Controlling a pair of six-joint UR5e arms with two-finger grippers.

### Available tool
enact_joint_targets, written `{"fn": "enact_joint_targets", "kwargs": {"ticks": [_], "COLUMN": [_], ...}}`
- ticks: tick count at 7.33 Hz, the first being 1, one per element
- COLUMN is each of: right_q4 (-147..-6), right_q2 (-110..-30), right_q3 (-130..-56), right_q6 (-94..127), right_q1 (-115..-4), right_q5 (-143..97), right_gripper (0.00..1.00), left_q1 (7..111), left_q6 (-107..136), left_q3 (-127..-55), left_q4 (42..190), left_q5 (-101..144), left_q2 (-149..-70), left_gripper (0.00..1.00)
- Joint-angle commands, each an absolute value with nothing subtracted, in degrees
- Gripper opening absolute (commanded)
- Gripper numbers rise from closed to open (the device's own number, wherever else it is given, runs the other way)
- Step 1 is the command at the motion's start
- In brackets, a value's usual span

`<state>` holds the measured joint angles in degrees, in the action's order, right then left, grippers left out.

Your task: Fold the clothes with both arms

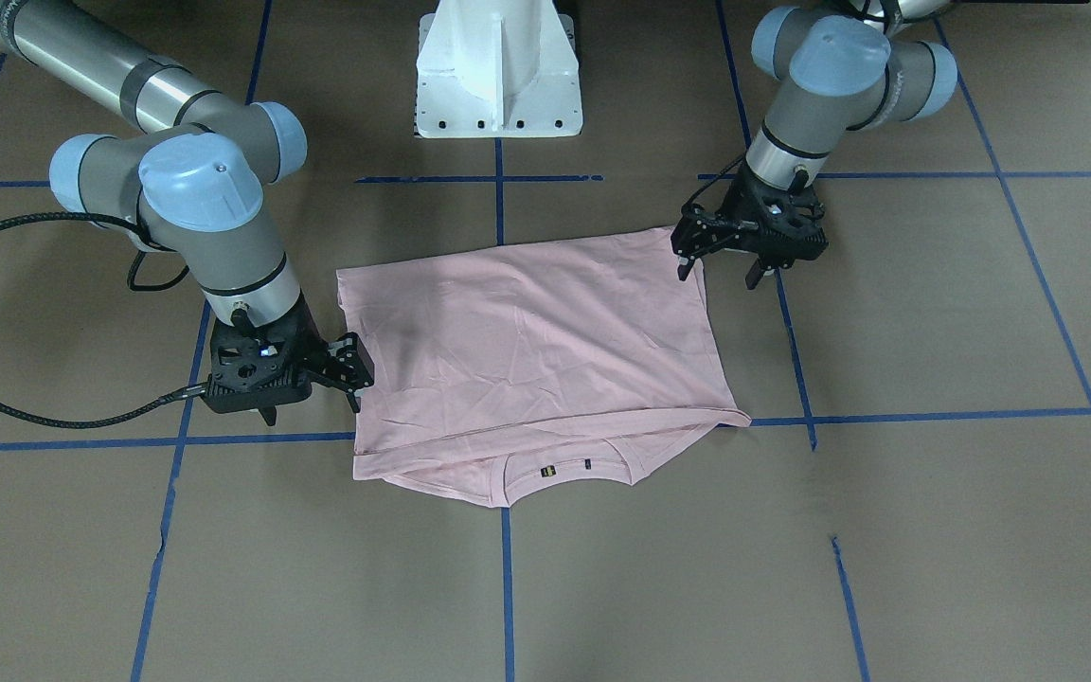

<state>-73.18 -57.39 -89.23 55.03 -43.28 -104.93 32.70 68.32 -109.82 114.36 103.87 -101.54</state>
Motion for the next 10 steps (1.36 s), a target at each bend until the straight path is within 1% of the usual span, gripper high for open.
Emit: {"fn": "enact_joint_targets", "kwargs": {"ticks": [1,2,4,5,7,8,10], "right_q4": [-73.21,-73.13,-73.13,-73.04,-72.95,-72.86,-72.69], "right_q2": [-57.74,-57.66,-57.74,-57.83,-57.92,-57.83,-57.92], "right_q3": [-89.56,-89.56,-89.65,-89.65,-89.56,-89.56,-89.47], "right_q6": [54.84,54.84,54.84,54.84,54.84,54.84,54.93], "right_q1": [-43.42,-43.42,-43.33,-43.33,-43.33,-43.33,-43.33], "right_q5": [-105.03,-105.03,-104.94,-104.94,-104.77,-104.85,-104.59], "right_gripper": [1.0,1.0,1.0,1.0,1.0,1.0,1.0], "left_q1": [23.86,22.08,21.71,21.36,20.66,20.65,20.65], "left_q6": [79.75,80.76,80.86,80.95,81.12,81.12,80.51], "left_q3": [-111.71,-111.19,-110.92,-110.57,-110.04,-110.04,-110.13], "left_q4": [114.52,114.43,114.17,114.17,114.17,114.17,114.17], "left_q5": [98.38,97.65,97.03,96.77,96.77,96.77,96.77], "left_q2": [-99.05,-98.97,-98.09,-98.09,-98.17,-98.17,-98.0], "left_gripper": [0.63,0.63,0.63,0.6,0.22,0.0,0.0]}}
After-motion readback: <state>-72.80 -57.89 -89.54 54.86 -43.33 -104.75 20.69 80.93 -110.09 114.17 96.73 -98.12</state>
